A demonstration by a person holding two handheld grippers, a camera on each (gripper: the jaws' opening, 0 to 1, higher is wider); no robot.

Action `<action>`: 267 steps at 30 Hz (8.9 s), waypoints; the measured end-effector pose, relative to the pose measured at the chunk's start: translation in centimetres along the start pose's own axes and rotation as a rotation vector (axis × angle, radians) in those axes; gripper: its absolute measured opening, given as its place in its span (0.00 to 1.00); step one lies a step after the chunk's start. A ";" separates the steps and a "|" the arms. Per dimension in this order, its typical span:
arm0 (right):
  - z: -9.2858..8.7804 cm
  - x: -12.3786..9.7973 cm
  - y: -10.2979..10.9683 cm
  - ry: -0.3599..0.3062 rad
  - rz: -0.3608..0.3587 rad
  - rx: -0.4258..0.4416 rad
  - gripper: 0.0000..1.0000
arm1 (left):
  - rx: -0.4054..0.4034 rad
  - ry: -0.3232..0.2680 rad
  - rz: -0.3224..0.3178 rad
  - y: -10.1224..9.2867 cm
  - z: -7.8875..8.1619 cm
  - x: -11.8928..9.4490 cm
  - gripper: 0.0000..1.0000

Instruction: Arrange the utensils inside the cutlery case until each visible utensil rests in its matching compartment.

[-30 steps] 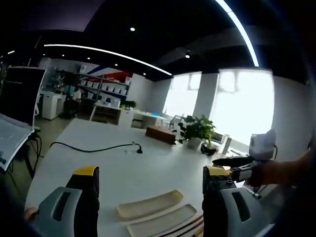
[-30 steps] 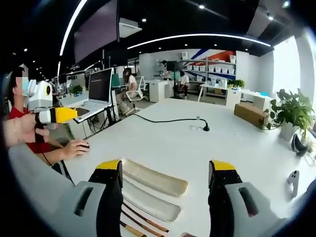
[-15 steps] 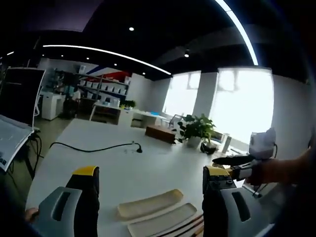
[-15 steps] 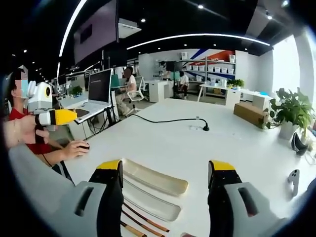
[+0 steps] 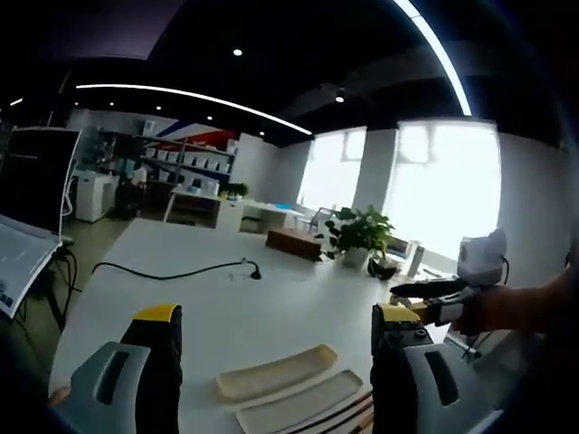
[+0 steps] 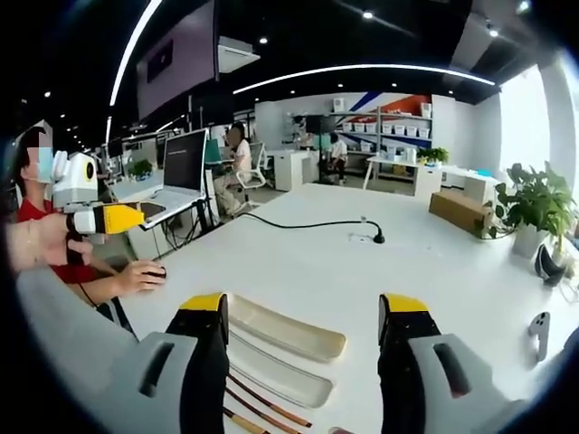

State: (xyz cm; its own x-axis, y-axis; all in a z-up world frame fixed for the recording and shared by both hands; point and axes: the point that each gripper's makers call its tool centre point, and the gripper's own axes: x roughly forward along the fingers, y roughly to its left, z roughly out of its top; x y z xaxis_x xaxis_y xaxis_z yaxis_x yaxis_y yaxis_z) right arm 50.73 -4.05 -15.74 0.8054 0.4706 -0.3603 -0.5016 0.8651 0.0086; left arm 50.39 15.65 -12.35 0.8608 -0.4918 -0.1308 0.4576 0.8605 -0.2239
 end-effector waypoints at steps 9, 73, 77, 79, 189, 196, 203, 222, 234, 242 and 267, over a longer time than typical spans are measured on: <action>0.4 0.0 0.5 -0.010 0.024 -0.013 0.64 | 0.005 -0.012 0.005 0.1 0.4 -0.2 0.89; -5.9 3.2 8.7 0.355 0.559 -0.404 0.42 | 0.090 0.038 0.082 5.7 0.4 -3.1 0.89; -7.0 3.3 8.7 0.390 0.576 -0.428 0.41 | 0.102 0.058 0.077 5.7 -0.1 -3.0 0.89; -7.6 3.0 9.0 0.410 0.618 -0.450 0.33 | 0.105 0.063 0.072 5.7 -0.3 -2.9 0.89; -18.9 6.8 10.4 0.763 0.787 -0.789 0.00 | 0.194 0.126 0.070 5.7 -1.2 -3.0 0.83; -17.9 6.7 10.2 0.766 0.792 -0.760 0.00 | 0.193 0.125 0.070 5.6 -1.2 -3.0 0.83; -17.4 6.7 9.7 0.783 0.792 -0.771 0.00 | 0.194 0.129 0.067 5.5 -1.3 -3.0 0.83; -15.5 6.9 8.7 0.825 0.752 -0.779 0.00 | 0.196 0.137 0.063 5.5 -1.5 -2.8 0.83; -14.4 7.2 7.7 0.834 0.720 -0.814 0.00 | 0.198 0.141 0.064 5.5 -1.6 -2.9 0.84; -13.5 7.6 6.9 0.840 0.704 -0.839 0.00 | 0.200 0.141 0.062 5.5 -1.6 -3.0 0.84; -11.5 11.4 5.4 0.841 0.637 -0.913 0.00 | 0.193 0.142 0.059 5.6 -1.7 -2.8 0.84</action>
State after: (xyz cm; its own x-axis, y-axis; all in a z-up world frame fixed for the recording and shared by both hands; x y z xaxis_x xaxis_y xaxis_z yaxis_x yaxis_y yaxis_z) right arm 53.54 3.97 -30.54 0.0976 0.2095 -0.9729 -0.9941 -0.0270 -0.1055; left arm 50.12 21.60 -14.90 0.8534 -0.4421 -0.2761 0.4534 0.8910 -0.0253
